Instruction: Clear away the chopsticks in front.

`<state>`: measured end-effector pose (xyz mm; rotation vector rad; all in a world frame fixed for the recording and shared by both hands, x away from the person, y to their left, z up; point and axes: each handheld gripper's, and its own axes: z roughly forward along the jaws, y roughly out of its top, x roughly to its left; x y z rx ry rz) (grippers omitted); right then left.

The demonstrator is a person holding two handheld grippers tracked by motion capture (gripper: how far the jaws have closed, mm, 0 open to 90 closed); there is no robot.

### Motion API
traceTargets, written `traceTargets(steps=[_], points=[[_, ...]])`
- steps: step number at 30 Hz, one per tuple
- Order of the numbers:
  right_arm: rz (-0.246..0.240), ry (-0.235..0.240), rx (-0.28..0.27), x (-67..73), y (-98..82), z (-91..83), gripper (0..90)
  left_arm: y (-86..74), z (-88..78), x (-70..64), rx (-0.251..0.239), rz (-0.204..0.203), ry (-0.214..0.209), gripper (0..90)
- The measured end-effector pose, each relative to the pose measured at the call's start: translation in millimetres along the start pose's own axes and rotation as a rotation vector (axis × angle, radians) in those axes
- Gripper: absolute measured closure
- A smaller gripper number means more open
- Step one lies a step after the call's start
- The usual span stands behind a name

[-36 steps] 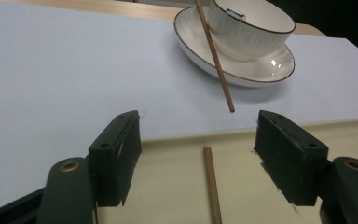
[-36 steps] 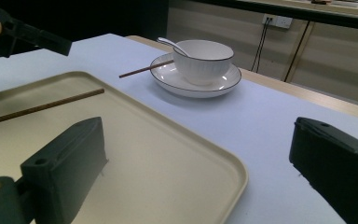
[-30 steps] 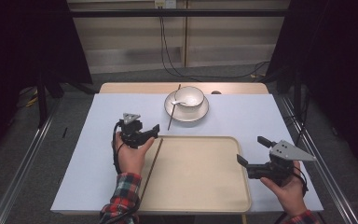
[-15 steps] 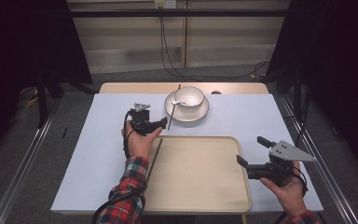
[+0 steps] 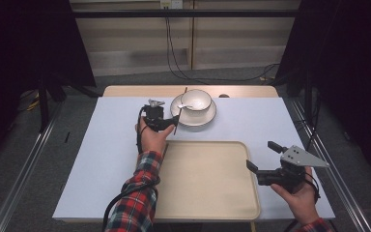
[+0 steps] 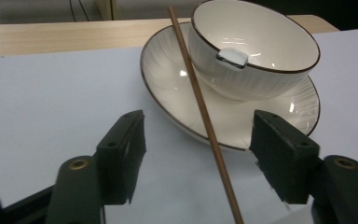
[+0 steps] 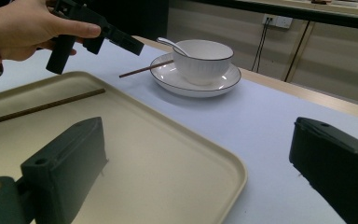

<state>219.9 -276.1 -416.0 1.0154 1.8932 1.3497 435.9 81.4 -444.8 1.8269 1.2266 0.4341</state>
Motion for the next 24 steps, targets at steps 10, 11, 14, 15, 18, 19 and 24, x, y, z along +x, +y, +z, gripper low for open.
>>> traceTargets(steps=[10,11,14,15,18,19,24], points=[[-0.003,-0.002,0.001,0.3,-0.4,-1.1,3.4,3.1,15.9,-10.1,0.033,-0.003,-0.011,50.7],[0.000,-0.003,0.003,-0.1,-0.5,-1.2,3.4,3.5,16.0,-9.6,0.044,0.007,-0.010,52.0],[0.007,-0.006,0.004,-0.5,-0.5,-1.5,3.4,4.1,17.4,-9.3,0.046,0.001,-0.006,55.8],[0.008,-0.004,0.005,-0.4,-0.6,-1.8,3.4,4.2,17.0,-8.6,0.051,0.000,-0.004,57.5],[0.005,-0.006,0.005,-0.7,-0.7,-2.4,3.5,4.6,16.7,-7.0,0.054,-0.016,0.002,61.9],[0.006,-0.009,0.001,-0.8,-0.8,-2.5,3.5,4.8,17.1,-6.1,0.064,-0.014,-0.007,62.6],[0.010,-0.012,0.003,-0.7,-0.8,-2.7,3.5,5.3,23.5,-6.2,0.077,-0.016,-0.006,64.8]])
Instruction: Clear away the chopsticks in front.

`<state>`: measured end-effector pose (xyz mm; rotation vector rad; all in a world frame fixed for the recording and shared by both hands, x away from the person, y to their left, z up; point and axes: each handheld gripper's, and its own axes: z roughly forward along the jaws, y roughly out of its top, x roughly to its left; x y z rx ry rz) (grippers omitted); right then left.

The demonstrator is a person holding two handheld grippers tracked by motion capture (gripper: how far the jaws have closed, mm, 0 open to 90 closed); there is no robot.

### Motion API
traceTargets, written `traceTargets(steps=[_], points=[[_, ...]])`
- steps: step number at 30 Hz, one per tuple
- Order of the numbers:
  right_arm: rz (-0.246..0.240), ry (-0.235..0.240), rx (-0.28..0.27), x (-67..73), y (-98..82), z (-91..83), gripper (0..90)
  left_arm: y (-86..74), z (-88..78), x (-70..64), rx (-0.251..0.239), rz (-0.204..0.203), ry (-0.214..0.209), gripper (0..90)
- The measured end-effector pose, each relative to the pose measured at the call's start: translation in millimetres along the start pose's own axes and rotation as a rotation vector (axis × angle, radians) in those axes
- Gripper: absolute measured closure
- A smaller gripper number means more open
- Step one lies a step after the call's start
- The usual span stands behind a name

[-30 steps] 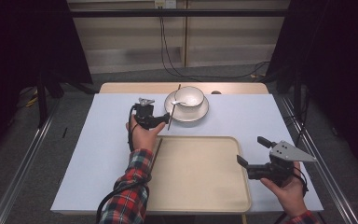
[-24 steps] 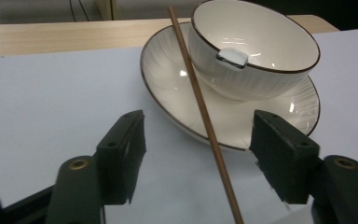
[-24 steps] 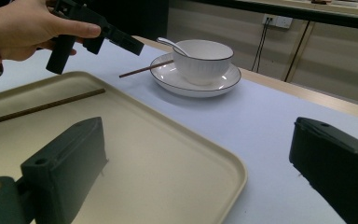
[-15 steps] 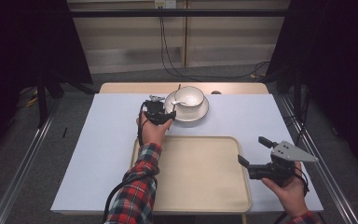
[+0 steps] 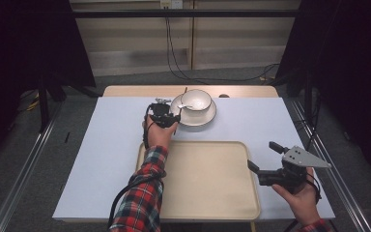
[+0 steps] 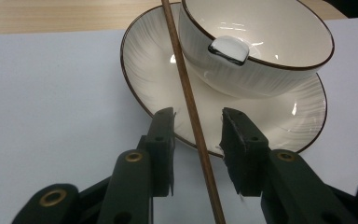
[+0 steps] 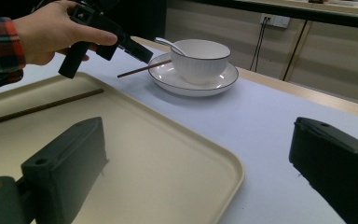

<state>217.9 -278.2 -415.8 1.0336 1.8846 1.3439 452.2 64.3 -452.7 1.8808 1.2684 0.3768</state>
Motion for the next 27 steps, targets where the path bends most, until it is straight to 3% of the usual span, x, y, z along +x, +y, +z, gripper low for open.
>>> traceTargets(steps=[3,15,16,17,19,20,22,27], points=[[-0.005,0.004,0.000,-0.3,0.0,0.3,3.6,3.2,3.1,-2.0,-0.023,0.014,0.000,68.2],[0.013,0.008,-0.010,-2.0,0.3,-1.5,3.5,5.9,25.8,-2.2,0.007,0.051,0.030,75.3],[0.012,0.008,-0.011,-2.3,0.4,-1.8,3.4,6.1,26.0,-0.6,0.024,0.071,0.031,76.1],[0.015,0.007,-0.011,-2.4,0.4,-2.0,3.4,6.1,28.2,-1.0,0.023,0.050,0.021,77.5],[0.012,0.001,-0.010,-2.7,0.1,-1.8,3.4,6.5,29.1,0.3,0.039,0.067,0.019,78.9],[0.010,0.007,-0.014,-3.0,0.2,-1.8,3.4,5.9,30.8,-2.0,0.022,0.035,0.023,81.3],[0.010,0.006,-0.018,-3.2,0.4,-2.1,3.5,6.3,28.7,-1.1,0.032,0.034,0.041,82.9],[0.013,0.010,-0.017,-2.7,0.4,-1.7,3.4,7.6,18.1,0.0,0.019,-0.028,0.062,85.6]])
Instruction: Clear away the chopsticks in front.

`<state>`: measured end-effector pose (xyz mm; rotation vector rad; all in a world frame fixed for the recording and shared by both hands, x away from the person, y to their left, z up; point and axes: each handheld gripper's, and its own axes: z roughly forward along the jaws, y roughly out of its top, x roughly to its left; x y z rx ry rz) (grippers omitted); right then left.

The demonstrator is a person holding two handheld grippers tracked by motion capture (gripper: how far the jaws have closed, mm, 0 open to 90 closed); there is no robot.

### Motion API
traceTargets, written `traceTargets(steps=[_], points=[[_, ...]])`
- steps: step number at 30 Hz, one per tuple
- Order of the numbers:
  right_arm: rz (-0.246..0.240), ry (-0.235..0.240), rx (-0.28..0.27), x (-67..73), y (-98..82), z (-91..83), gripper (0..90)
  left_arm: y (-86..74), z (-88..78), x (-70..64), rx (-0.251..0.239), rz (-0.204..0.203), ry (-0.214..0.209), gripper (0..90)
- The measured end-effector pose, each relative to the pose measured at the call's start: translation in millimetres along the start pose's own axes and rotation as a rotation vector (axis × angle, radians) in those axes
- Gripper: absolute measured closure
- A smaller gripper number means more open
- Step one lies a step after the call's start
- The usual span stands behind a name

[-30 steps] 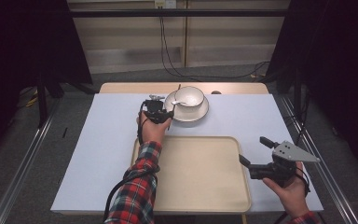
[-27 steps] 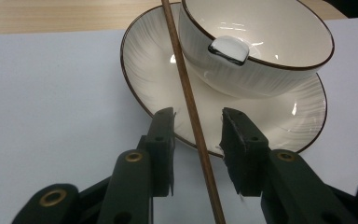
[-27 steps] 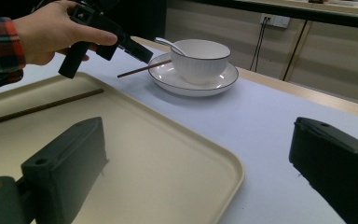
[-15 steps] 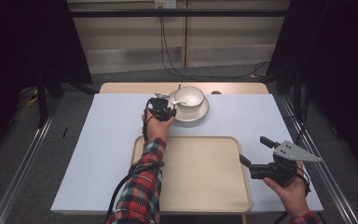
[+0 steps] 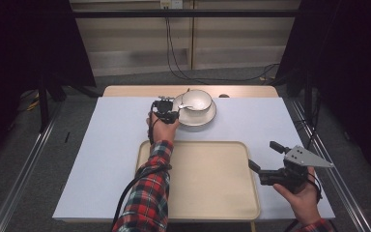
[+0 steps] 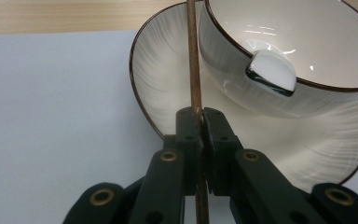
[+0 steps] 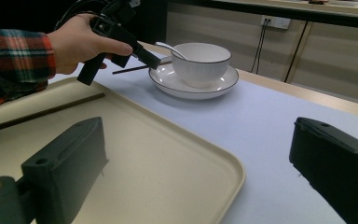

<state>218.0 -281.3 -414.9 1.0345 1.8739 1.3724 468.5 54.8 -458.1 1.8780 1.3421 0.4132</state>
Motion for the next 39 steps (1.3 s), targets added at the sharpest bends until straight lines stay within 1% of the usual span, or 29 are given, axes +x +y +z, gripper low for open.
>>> traceTargets(steps=[2,4,6,7,9,11,12,13,15,16,17,20,21,22,24,26,28,30,31,33,38,39], points=[[-0.001,0.002,-0.004,0.2,0.1,-0.5,3.3,-2.8,-4.0,1.7,-0.002,-0.013,-0.012,85.6],[-0.004,0.000,-0.008,0.4,0.4,-0.4,3.3,-6.2,-7.3,3.3,-0.002,-0.034,-0.008,85.6],[-0.006,0.001,-0.005,0.9,0.4,0.0,3.0,-9.2,-13.3,6.4,-0.002,-0.039,-0.007,85.6],[-0.014,-0.009,-0.003,1.1,0.5,-0.2,3.0,-10.5,-16.5,7.2,-0.007,-0.052,-0.010,85.6],[-0.010,-0.007,-0.002,1.0,0.4,-0.2,2.8,-12.7,-22.4,9.0,-0.012,-0.056,-0.003,85.6],[-0.007,-0.003,-0.009,0.8,0.5,0.7,2.6,-14.5,-30.2,11.2,-0.009,-0.057,0.001,85.7],[-0.007,-0.006,-0.009,0.9,0.5,0.8,2.6,-15.6,-33.5,11.6,-0.017,-0.061,0.010,85.6],[-0.012,-0.009,-0.004,0.8,0.3,1.0,2.4,-16.9,-37.4,13.0,-0.018,-0.066,0.003,85.6],[-0.012,0.000,-0.003,2.1,0.6,1.4,2.4,-20.9,-45.2,16.5,-0.017,-0.075,0.008,85.6],[-0.016,-0.004,-0.007,2.7,0.8,1.2,2.4,-22.8,-48.3,17.5,-0.027,-0.091,0.004,85.7],[-0.018,0.000,-0.007,3.1,1.0,1.0,2.4,-24.2,-52.2,19.1,-0.026,-0.090,0.000,85.7],[-0.021,-0.007,-0.005,3.6,1.2,1.4,2.4,-27.1,-64.0,21.7,-0.041,-0.112,-0.006,85.6],[-0.019,0.005,-0.001,3.6,1.2,2.0,2.4,-27.7,-67.1,22.3,-0.045,-0.123,-0.007,85.6],[-0.022,0.005,-0.003,3.7,1.1,2.9,2.3,-29.1,-72.0,23.3,-0.048,-0.128,-0.001,85.6],[-0.028,0.009,-0.002,3.9,1.2,4.3,2.3,-30.8,-78.1,24.3,-0.054,-0.124,0.001,85.7],[-0.027,0.012,-0.004,4.1,1.7,5.1,2.3,-33.8,-84.9,26.4,-0.066,-0.138,-0.001,85.7],[-0.024,0.011,-0.003,4.4,1.7,5.7,2.1,-36.0,-89.5,26.9,-0.075,-0.139,0.006,85.6],[-0.021,0.014,-0.002,4.4,1.7,6.6,2.1,-38.6,-95.4,28.9,-0.078,-0.140,-0.001,85.7],[-0.021,0.012,-0.002,4.3,1.8,7.0,2.1,-39.7,-98.1,29.0,-0.081,-0.150,0.001,85.6],[-0.018,0.010,-0.002,4.1,2.1,7.2,2.0,-42.3,-104.2,30.6,-0.094,-0.147,-0.001,85.6],[-0.017,0.012,-0.003,4.3,2.5,7.3,1.8,-52.9,-116.4,34.3,-0.110,-0.175,-0.005,85.6],[-0.015,0.011,-0.003,4.4,2.5,7.5,1.7,-54.9,-118.7,35.1,-0.108,-0.172,-0.001,85.6]])
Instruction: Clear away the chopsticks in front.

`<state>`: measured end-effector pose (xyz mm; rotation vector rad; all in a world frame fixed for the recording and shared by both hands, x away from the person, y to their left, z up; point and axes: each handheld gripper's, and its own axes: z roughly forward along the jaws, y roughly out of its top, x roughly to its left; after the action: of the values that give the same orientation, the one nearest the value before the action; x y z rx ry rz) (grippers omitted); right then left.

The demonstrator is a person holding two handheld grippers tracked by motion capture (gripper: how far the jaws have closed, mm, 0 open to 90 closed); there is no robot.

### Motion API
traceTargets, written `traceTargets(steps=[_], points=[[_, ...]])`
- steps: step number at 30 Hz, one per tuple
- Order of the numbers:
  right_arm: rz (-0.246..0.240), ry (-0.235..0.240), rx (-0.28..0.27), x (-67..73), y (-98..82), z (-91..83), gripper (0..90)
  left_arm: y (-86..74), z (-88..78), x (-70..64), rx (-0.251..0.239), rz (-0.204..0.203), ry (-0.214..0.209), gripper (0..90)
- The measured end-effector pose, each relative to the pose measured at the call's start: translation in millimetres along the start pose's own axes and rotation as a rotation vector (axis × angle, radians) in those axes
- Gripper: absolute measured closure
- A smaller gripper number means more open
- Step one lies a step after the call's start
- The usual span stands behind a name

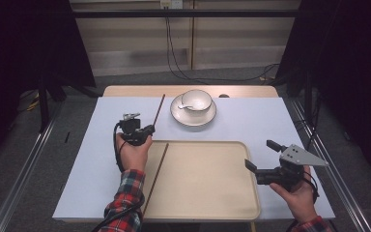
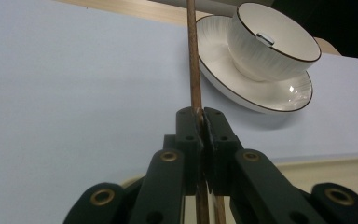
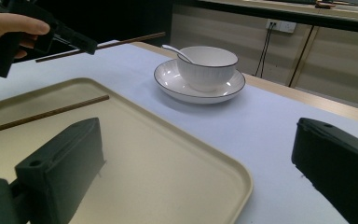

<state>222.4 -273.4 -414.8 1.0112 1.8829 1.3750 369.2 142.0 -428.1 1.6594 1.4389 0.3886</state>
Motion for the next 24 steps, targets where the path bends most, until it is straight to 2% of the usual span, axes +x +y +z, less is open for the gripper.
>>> traceTargets(steps=[9,16,20,21,24], points=[[-0.008,0.009,0.009,0.6,-0.3,1.7,1.7,-12.6,-23.4,7.8,-0.004,-0.002,0.014,85.7],[-0.006,0.006,0.003,0.4,-0.6,0.3,1.7,-31.9,-35.4,14.4,-0.005,-0.038,0.012,85.6],[0.000,0.002,0.005,0.7,-2.0,-2.1,1.7,-43.9,-44.6,20.0,0.000,-0.040,0.020,85.6],[0.002,0.004,0.005,0.4,-3.0,-2.9,1.7,-47.0,-46.8,21.2,-0.006,-0.055,0.017,85.6],[0.009,-0.002,0.017,-0.4,-4.9,-4.4,1.7,-53.5,-51.3,25.0,-0.001,-0.067,0.014,85.6]])
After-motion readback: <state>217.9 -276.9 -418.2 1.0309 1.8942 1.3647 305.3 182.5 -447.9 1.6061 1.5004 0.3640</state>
